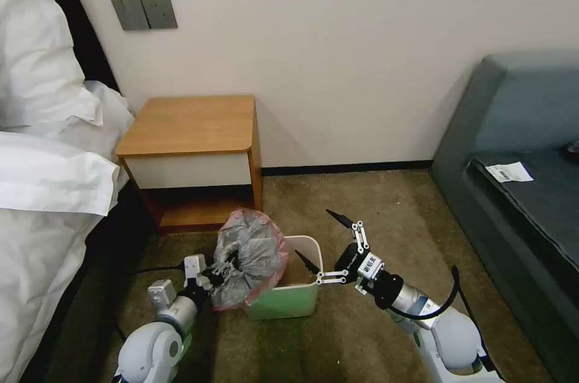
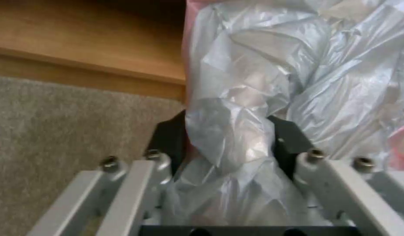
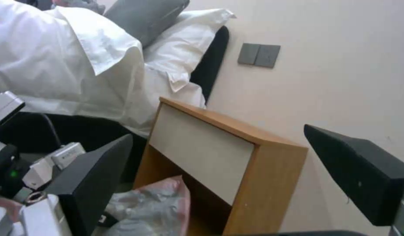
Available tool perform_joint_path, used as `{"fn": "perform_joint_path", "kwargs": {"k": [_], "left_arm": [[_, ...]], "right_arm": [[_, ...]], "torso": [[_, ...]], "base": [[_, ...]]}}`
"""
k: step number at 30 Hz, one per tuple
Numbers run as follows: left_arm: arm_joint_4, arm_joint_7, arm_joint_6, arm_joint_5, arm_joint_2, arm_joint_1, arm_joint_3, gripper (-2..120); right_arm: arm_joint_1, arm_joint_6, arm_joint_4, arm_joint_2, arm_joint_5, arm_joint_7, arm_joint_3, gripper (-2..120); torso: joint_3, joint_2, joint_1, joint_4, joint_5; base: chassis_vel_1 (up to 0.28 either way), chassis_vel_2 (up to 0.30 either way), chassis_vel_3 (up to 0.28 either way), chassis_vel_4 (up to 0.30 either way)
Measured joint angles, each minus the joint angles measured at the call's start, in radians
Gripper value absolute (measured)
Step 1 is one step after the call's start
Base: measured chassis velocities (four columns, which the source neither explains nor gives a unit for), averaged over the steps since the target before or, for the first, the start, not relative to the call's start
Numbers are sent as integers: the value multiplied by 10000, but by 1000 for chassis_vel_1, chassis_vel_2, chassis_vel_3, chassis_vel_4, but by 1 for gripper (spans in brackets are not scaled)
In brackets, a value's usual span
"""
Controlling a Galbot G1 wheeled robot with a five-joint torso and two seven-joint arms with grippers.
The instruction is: Pick up the garbage bag from the table and place it over the trash can.
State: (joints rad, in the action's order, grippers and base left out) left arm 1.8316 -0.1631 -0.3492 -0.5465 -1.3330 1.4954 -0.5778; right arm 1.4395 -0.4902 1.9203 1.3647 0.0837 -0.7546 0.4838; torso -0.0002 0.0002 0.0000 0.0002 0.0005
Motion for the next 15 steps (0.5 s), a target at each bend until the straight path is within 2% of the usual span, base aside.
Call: {"fn": "perform_joint_path", "kwargs": {"k": [1, 3, 6, 15], "left_arm": [[-10, -10, 0, 1, 7, 32, -11, 32], [-15, -11, 0, 1, 7, 51, -15, 29], [-17, -12, 0, 2, -1, 117, -18, 15], [40, -75, 80, 57, -101, 245, 79, 14]], "right_arm": [[9, -7, 0, -11, 4, -3, 5, 100], [12, -10, 0, -19, 9, -3, 8, 100], [7, -8, 21, -45, 35, -6, 10, 100], [-60, 122, 131, -34, 41, -7, -30, 100]], "torso": [[-1, 0, -1, -1, 2], [0, 0, -1, 0, 2], [-1, 0, -1, 1, 3], [0, 0, -1, 0, -2]], "base": [[0, 0, 0, 0], [0, 0, 0, 0], [0, 0, 0, 0], [0, 0, 0, 0]]}}
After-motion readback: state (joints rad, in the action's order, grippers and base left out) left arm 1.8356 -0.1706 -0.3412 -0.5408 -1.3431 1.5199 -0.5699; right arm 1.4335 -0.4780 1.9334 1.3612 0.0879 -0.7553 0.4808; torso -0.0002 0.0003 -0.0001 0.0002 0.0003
